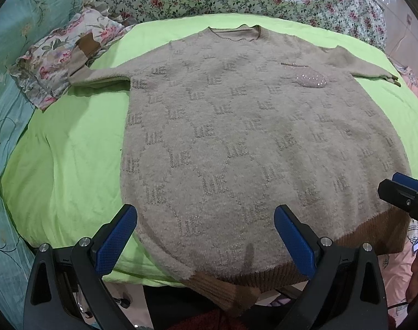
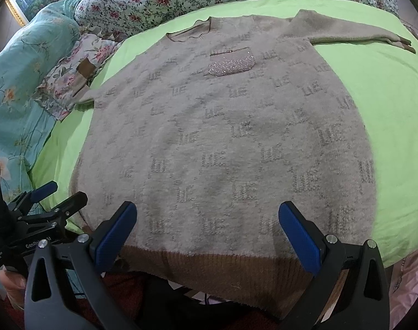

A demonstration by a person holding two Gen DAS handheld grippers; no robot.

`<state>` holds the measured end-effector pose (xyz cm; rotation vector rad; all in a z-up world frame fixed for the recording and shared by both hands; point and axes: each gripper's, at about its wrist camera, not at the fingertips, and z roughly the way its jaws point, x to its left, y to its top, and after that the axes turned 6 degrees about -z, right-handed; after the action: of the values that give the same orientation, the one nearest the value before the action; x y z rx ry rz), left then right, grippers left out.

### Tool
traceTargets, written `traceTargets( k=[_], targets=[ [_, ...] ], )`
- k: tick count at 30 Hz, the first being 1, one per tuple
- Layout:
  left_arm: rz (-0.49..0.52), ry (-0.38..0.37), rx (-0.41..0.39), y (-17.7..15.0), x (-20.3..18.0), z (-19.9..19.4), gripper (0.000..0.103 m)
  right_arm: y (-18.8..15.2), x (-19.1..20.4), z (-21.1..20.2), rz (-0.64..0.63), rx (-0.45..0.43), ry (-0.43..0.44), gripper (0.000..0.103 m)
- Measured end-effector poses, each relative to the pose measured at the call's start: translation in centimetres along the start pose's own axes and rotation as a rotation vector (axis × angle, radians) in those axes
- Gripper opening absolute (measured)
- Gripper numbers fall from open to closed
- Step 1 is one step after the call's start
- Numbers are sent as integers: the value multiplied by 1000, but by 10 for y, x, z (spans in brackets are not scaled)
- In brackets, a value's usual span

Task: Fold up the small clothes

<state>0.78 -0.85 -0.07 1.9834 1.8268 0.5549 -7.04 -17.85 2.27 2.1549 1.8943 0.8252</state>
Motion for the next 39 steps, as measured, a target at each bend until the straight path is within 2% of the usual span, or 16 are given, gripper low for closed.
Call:
traceTargets(
  k=[4,8,14,22,24,28,32,36,39],
  targets=[
    [8,5,29,3,1,3,100,2,-4,1,0,12,-12,103],
    [18,15,-32,6,0,4,101,5,-8,2,-3,14,-24,103],
    [25,9,-41,15,-2,11,101,10,-15,1,7,-19,-29,103],
    [10,-45,-10,32,-1,22,102,26,-35,-2,63,-21,-21,103],
    [0,-57,-6,39,1,25,102,31,-43,-2,85,6,-28,103],
    [-15,-48,-26,57,5,30,102,50,-81,-6,141,-33,-30,103],
    [-7,-17,-37,72,7,35,102,80,-142,-13,219,-124,-73,103],
    [-14,-23,-40,80,6,39,102,114,-209,-12,318,-214,-106,102],
    [-12,-27,-21,81,3,46,102,141,-250,-21,370,-288,-160,91]
  ],
)
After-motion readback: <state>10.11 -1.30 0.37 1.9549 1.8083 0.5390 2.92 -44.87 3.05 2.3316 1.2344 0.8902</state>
